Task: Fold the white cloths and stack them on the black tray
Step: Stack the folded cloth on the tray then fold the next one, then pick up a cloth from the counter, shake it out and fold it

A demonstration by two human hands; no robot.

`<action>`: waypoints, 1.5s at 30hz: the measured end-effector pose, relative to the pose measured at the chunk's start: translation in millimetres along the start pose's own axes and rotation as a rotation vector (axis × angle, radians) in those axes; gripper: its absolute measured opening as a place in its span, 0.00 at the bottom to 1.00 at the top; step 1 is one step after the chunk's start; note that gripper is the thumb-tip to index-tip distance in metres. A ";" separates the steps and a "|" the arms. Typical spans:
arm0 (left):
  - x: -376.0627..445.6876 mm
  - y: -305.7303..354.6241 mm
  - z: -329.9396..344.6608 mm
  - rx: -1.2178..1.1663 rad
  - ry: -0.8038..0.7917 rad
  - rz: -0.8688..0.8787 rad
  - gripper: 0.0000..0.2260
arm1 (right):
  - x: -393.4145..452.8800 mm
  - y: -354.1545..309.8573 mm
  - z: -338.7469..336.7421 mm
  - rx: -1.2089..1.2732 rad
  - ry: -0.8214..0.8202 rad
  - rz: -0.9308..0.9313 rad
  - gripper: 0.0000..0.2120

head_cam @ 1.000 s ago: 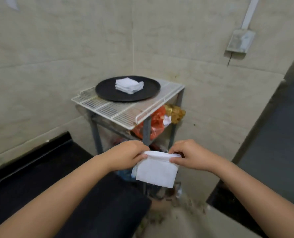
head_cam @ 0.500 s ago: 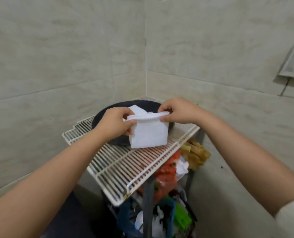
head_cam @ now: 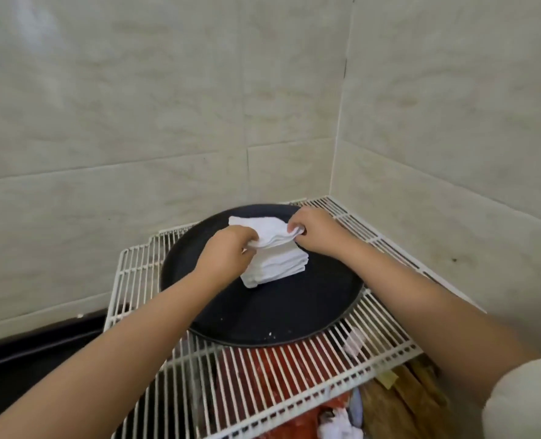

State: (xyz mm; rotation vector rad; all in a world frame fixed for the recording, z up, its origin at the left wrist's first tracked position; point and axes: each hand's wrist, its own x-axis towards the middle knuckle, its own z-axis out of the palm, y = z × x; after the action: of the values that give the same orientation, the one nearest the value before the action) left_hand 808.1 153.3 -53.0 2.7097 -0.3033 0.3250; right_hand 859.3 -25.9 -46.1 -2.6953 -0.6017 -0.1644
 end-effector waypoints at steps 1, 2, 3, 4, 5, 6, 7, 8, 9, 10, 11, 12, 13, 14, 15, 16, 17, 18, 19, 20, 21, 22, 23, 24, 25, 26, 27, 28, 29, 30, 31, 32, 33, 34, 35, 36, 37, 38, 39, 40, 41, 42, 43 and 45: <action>-4.0 -0.4 4.1 0.021 -0.007 -0.003 0.13 | -2.5 3.9 3.9 0.006 -0.023 -0.023 0.14; -7.4 0.1 6.4 0.024 0.001 -0.015 0.13 | -4.7 6.0 5.9 0.009 -0.036 -0.044 0.14; -9.8 1.3 7.4 0.016 0.018 -0.031 0.13 | -6.5 7.3 7.0 0.011 -0.041 -0.061 0.13; -11.3 2.9 7.9 0.011 0.040 -0.044 0.13 | -7.8 8.1 7.2 0.014 -0.040 -0.076 0.13; -12.5 4.5 8.2 0.016 0.057 -0.054 0.13 | -8.6 9.0 6.6 0.019 -0.038 -0.088 0.13; -14.4 6.6 8.7 0.030 0.065 -0.060 0.13 | -9.7 10.0 6.0 0.027 -0.037 -0.089 0.13; -17.1 8.6 9.1 0.048 0.067 -0.065 0.13 | -11.2 11.0 5.3 0.031 -0.034 -0.091 0.13; -20.0 9.8 9.8 0.060 0.069 -0.073 0.13 | -13.5 11.3 4.7 0.028 -0.042 -0.093 0.13; -23.1 10.2 10.6 0.071 0.066 -0.083 0.13 | -16.6 10.8 5.1 0.023 -0.065 -0.092 0.14; -26.3 10.0 11.7 0.088 0.055 -0.095 0.14 | -20.3 10.0 6.1 0.013 -0.104 -0.086 0.14; -29.4 9.5 13.7 0.113 0.036 -0.107 0.14 | -23.8 9.3 7.4 -0.003 -0.156 -0.079 0.15; -31.2 8.5 15.6 0.141 0.012 -0.117 0.16 | -26.2 8.3 8.3 -0.028 -0.208 -0.075 0.15; -33.1 7.6 17.2 0.160 -0.013 -0.123 0.17 | -28.7 6.3 8.7 -0.057 -0.248 -0.076 0.15; -35.3 7.2 18.0 0.171 -0.040 -0.130 0.19 | -31.5 3.5 8.0 -0.088 -0.270 -0.075 0.13; -37.2 6.9 18.0 0.177 -0.062 -0.137 0.21 | -33.8 0.4 6.2 -0.117 -0.276 -0.070 0.13; -38.9 6.3 17.0 0.184 -0.077 -0.140 0.22 | -35.7 -3.5 3.4 -0.150 -0.271 -0.062 0.14; -41.3 5.7 14.5 0.193 -0.083 -0.144 0.23 | -37.7 -8.2 -0.1 -0.186 -0.257 -0.055 0.16; -44.4 5.2 10.4 0.204 -0.084 -0.154 0.24 | -39.5 -13.8 -3.3 -0.220 -0.239 -0.051 0.18; -48.3 4.4 4.8 0.221 -0.083 -0.170 0.23 | -40.8 -20.8 -5.9 -0.243 -0.217 -0.056 0.19; -54.2 2.8 -2.6 0.246 -0.079 -0.187 0.22 | -41.8 -29.3 -7.6 -0.250 -0.195 -0.068 0.18; -61.4 -1.2 -10.8 0.276 -0.071 -0.202 0.21 | -43.0 -40.2 -8.4 -0.246 -0.179 -0.082 0.18; -70.8 -7.2 -20.1 0.302 -0.061 -0.221 0.20 | -44.4 -53.5 -8.4 -0.236 -0.168 -0.098 0.19; -82.7 -15.2 -30.5 0.324 -0.051 -0.244 0.19 | -45.9 -69.5 -7.4 -0.228 -0.160 -0.121 0.19; -96.6 -24.8 -41.4 0.342 -0.042 -0.269 0.18 | -47.4 -87.8 -5.4 -0.221 -0.151 -0.156 0.19; -113.5 -35.1 -53.3 0.356 -0.036 -0.296 0.18 | -50.0 -109.0 -2.3 -0.210 -0.139 -0.198 0.18; -132.8 -45.4 -66.9 0.371 -0.036 -0.327 0.18 | -52.9 -133.0 2.1 -0.190 -0.123 -0.242 0.17; -153.8 -55.5 -81.3 0.384 -0.031 -0.364 0.18 | -56.8 -159.1 6.9 -0.163 -0.106 -0.286 0.16; -176.9 -65.7 -96.3 0.399 -0.018 -0.405 0.18 | -61.4 -187.0 12.9 -0.133 -0.094 -0.331 0.17; -202.1 -75.5 -111.3 0.415 0.002 -0.446 0.18 | -67.2 -216.7 20.4 -0.103 -0.089 -0.377 0.17; -229.9 -84.8 -126.0 0.436 0.028 -0.489 0.17 | -74.3 -247.8 29.4 -0.072 -0.089 -0.425 0.18; -259.3 -94.4 -140.0 0.459 0.051 -0.533 0.17 | -83.1 -280.3 38.8 -0.042 -0.092 -0.475 0.19; -290.8 -103.5 -153.6 0.482 0.069 -0.581 0.16 | -92.8 -313.8 49.2 -0.011 -0.095 -0.529 0.20; -323.6 -112.7 -166.6 0.503 0.079 -0.634 0.16 | -104.7 -347.4 60.4 0.022 -0.103 -0.584 0.20; -356.2 -121.9 -179.8 0.526 0.087 -0.684 0.15 | -117.7 -380.4 71.2 0.058 -0.117 -0.635 0.20; -388.2 -129.9 -192.6 0.550 0.098 -0.734 0.15 | -131.3 -411.6 81.6 0.089 -0.138 -0.684 0.20; -421.0 -137.8 -206.3 0.574 0.115 -0.787 0.16 | -145.4 -443.6 92.1 0.118 -0.161 -0.735 0.20; -451.3 -145.0 -219.0 0.596 0.133 -0.833 0.16 | -159.0 -472.3 101.4 0.138 -0.183 -0.775 0.20; -479.8 -151.7 -230.2 0.613 0.142 -0.884 0.16 | -172.0 -498.1 110.2 0.152 -0.202 -0.812 0.20; -508.3 -158.6 -240.1 0.626 0.143 -0.942 0.17 | -184.6 -523.6 119.6 0.165 -0.223 -0.854 0.19; -535.7 -165.5 -247.9 0.633 0.143 -0.999 0.17 | -196.2 -547.1 129.2 0.180 -0.247 -0.894 0.19; -561.6 -172.9 -254.3 0.636 0.144 -1.049 0.17 | -207.4 -569.9 138.8 0.193 -0.278 -0.930 0.20; -586.0 -180.4 -259.2 0.637 0.146 -1.095 0.17 | -217.4 -591.9 149.0 0.202 -0.308 -0.964 0.20; -608.7 -188.3 -263.4 0.637 0.149 -1.138 0.17 | -226.7 -613.2 159.7 0.208 -0.336 -0.995 0.20; -650.5 -207.0 -271.1 0.638 0.153 -1.215 0.17 | -241.8 -655.9 182.4 0.217 -0.381 -1.046 0.20</action>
State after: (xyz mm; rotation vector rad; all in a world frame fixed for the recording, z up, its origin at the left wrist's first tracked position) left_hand 193.9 556.0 -57.5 2.7986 1.6560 0.2602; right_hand 364.5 500.5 -43.1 -1.9494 -1.9522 0.1491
